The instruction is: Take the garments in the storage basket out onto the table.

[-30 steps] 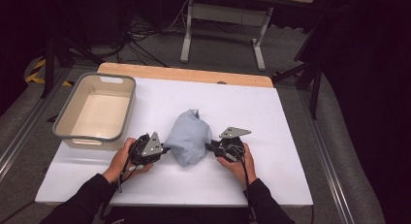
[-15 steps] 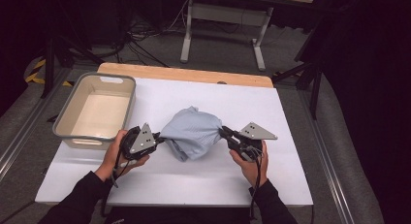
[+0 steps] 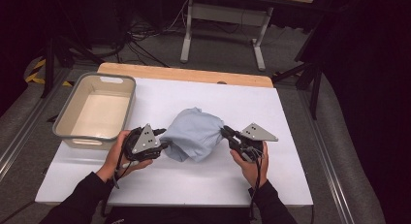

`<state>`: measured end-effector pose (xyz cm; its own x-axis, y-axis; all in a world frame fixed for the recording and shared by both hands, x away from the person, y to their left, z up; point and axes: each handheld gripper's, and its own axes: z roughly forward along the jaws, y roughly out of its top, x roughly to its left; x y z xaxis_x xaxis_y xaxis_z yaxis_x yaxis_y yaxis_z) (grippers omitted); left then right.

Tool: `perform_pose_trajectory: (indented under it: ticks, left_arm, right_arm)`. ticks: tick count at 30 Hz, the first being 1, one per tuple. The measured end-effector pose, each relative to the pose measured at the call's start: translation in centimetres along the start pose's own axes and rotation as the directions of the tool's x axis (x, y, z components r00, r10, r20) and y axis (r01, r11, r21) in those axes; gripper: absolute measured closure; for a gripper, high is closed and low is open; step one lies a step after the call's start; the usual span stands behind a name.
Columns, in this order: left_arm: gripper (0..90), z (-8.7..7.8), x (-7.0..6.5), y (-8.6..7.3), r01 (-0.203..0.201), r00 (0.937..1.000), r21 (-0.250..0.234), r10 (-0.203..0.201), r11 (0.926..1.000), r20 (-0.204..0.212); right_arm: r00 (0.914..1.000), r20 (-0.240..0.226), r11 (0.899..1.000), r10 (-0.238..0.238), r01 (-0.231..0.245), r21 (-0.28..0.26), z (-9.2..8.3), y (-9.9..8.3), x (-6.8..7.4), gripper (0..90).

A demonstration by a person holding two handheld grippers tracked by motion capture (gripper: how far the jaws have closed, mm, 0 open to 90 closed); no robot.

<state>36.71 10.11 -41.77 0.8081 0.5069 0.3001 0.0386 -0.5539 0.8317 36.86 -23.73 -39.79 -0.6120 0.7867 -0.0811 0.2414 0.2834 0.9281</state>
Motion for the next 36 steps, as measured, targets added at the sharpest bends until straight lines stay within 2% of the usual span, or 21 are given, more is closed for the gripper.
perform_pose_trajectory:
  ticks: [1,3,6,9,12,14,17,19,23,25,28,31,36]
  left_arm:
    - [46.8,0.2,0.0,0.0,0.004,1.0000,0.011,-0.004,0.9999,-0.002]
    - [35.2,0.9,0.1,-0.3,0.021,0.9994,0.038,-0.022,0.9991,0.028]
    - [25.7,2.0,0.0,-0.9,0.036,0.9962,0.082,-0.043,0.9960,0.076]
    - [23.6,3.1,-0.1,-1.2,0.038,0.9960,0.128,-0.048,0.9911,0.076]
    - [23.1,4.2,0.1,-1.6,0.065,0.9919,0.159,-0.082,0.9851,0.097]
    - [23.7,4.8,0.1,-1.7,0.067,0.9928,0.177,-0.083,0.9819,0.086]
    - [27.2,6.0,0.2,-2.0,0.089,0.9907,0.198,-0.107,0.9762,0.084]
    - [30.4,6.7,0.4,-2.1,0.111,0.9868,0.209,-0.133,0.9715,0.093]
    - [39.2,7.4,0.5,-1.9,0.133,0.9834,0.193,-0.154,0.9721,0.096]
    - [52.6,7.6,0.5,-1.9,0.132,0.9826,0.195,-0.154,0.9718,0.104]
    - [63.3,7.8,0.4,-1.7,0.121,0.9845,0.194,-0.143,0.9735,0.101]
    - [76.1,7.7,0.4,-1.5,0.099,0.9896,0.181,-0.116,0.9785,0.086]
    - [81.0,7.3,0.6,-1.2,0.112,0.9910,0.144,-0.121,0.9832,0.057]
  right_arm:
    - [1.0000,0.003,1.000,0.001,-0.001,0.002,0.1,-0.1,0.0,81.4]
    - [1.0000,0.008,1.000,0.000,0.000,0.002,0.1,-0.1,-0.1,81.5]
    - [0.9998,0.017,1.000,0.005,-0.005,-0.009,-0.1,-0.1,-0.2,81.5]
    - [0.9996,0.028,1.000,0.004,-0.003,-0.012,-0.3,-0.1,-0.4,81.5]
    - [0.9989,0.044,1.000,0.016,-0.015,-0.014,-0.5,-0.2,-0.8,81.5]
    - [0.9984,0.053,1.000,0.023,-0.022,-0.014,-0.7,-0.3,-1.1,81.6]
    - [0.9976,0.064,1.000,0.027,-0.027,-0.002,-0.8,-0.6,-1.3,81.5]
    - [0.9970,0.071,0.999,0.029,-0.030,0.010,-0.7,-0.8,-1.5,81.2]
    - [0.9962,0.081,0.999,0.031,-0.033,0.027,-0.6,-1.1,-1.7,80.8]
    - [0.9949,0.101,0.998,0.008,-0.014,0.056,-0.4,-1.4,-1.7,79.9]
    - [0.9937,0.111,0.996,-0.010,-0.001,0.093,0.1,-1.7,-1.8,77.9]
    - [0.9941,0.106,0.989,-0.025,0.009,0.148,0.7,-2.2,-2.0,76.8]
    - [0.9945,0.102,0.987,-0.025,0.008,0.163,1.0,-2.4,-1.8,72.3]
